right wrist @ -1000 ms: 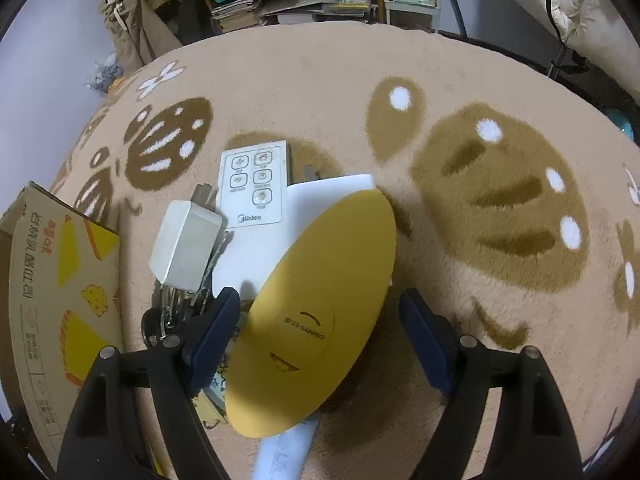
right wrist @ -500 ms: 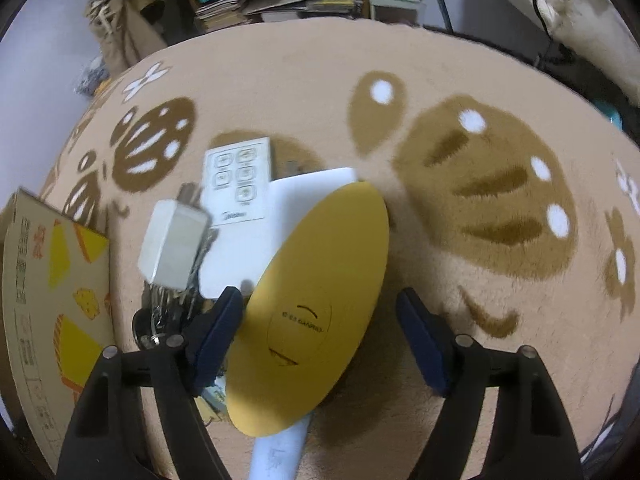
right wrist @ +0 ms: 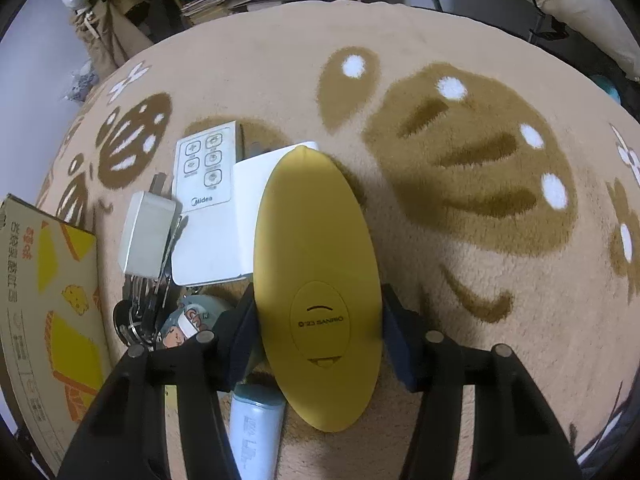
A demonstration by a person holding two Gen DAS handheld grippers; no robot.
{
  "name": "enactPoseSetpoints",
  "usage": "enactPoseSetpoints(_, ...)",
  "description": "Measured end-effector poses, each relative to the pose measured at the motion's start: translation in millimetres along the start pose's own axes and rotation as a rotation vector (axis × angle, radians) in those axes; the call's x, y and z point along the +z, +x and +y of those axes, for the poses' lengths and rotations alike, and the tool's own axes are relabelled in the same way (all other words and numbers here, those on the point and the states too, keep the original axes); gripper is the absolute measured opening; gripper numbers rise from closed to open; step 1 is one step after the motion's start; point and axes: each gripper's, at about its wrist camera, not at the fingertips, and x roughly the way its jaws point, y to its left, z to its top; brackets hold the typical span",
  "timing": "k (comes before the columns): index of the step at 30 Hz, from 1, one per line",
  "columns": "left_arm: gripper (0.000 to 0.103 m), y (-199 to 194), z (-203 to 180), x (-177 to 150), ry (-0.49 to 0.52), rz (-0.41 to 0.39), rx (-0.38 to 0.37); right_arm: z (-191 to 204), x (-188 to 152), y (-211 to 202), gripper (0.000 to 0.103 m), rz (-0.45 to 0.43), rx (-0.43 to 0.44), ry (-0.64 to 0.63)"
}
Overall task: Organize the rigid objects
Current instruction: 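Move the right tool to the yellow oval lid and grasp it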
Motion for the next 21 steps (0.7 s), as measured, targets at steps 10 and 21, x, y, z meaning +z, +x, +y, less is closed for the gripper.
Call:
enactPoseSetpoints(10,0.013,0,-2,0,-0.001,0.001,-0.002,-14,-2,-9,0.061,-0.005,0.029,-0.011)
enactPoseSetpoints(21,0.013,0,0,0,-0.01,0.012,-0.004,-3,9,-36,0.06,-0.064,0.064,-0.043)
